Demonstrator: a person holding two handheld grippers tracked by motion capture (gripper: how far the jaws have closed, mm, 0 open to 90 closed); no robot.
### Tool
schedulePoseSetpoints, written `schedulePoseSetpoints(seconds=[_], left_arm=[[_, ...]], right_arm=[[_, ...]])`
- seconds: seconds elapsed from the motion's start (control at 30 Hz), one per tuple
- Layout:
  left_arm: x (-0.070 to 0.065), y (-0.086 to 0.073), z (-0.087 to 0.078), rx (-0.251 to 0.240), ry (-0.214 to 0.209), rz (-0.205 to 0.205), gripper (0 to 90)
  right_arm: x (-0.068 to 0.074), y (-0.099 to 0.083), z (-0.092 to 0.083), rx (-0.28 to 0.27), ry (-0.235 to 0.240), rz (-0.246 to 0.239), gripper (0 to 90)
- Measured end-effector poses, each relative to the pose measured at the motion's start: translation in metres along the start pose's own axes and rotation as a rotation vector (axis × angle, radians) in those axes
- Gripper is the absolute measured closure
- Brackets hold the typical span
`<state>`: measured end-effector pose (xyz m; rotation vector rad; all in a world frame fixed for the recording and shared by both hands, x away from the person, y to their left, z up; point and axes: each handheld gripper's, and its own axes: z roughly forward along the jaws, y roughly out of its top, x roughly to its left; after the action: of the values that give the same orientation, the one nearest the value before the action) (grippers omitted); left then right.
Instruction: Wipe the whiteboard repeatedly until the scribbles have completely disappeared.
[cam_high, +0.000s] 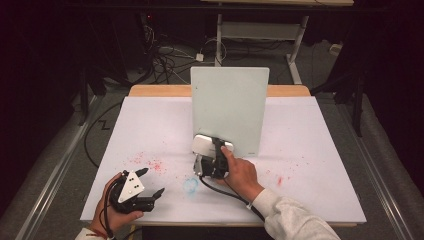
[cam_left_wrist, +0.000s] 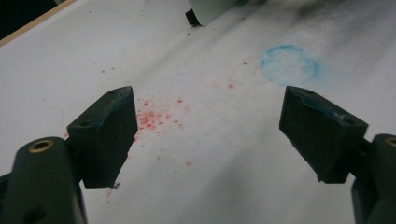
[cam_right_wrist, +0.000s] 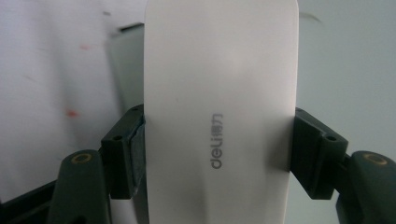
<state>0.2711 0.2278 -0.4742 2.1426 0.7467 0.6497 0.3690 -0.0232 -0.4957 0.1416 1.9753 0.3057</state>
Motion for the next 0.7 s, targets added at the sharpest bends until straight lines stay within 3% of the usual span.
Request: schedulePoseSetpoints(seconds=[0.07,0.1,0.23,0.3,0.37,0.53,0.7], left_arm=[[0.000,0.000,0.000,0.002,-0.002,0.005,18.8],[0.000,0.000,0.000,0.002,-0.002,0.005,18.8],[0.001,0.000,0.000,0.002,-0.002,0.005,18.8],[0.001,0.000,0.000,0.002,-0.002,0.004,18.8],[0.001,0.000,0.000,0.002,-0.002,0.004,18.8],[0.001,0.000,-0.001,-0.003,0.001,0.003,18.8],[0.001,-0.001,-0.001,-0.005,0.003,-0.002,18.8]], right_arm=[[0.005,0.008,0.003,-0.016,0.014,-0.042,31.0],[0.010,0.011,0.003,-0.013,0.004,-0.016,31.0],[0.011,0.022,0.007,-0.042,0.007,-0.053,31.0],[0.013,0.024,0.008,-0.059,-0.010,-0.044,31.0],[0.016,0.025,0.007,-0.049,-0.011,-0.010,31.1],[0.009,0.022,0.006,-0.045,-0.001,0.011,31.1],[-0.018,0.010,0.001,-0.046,-0.046,0.105,31.1]])
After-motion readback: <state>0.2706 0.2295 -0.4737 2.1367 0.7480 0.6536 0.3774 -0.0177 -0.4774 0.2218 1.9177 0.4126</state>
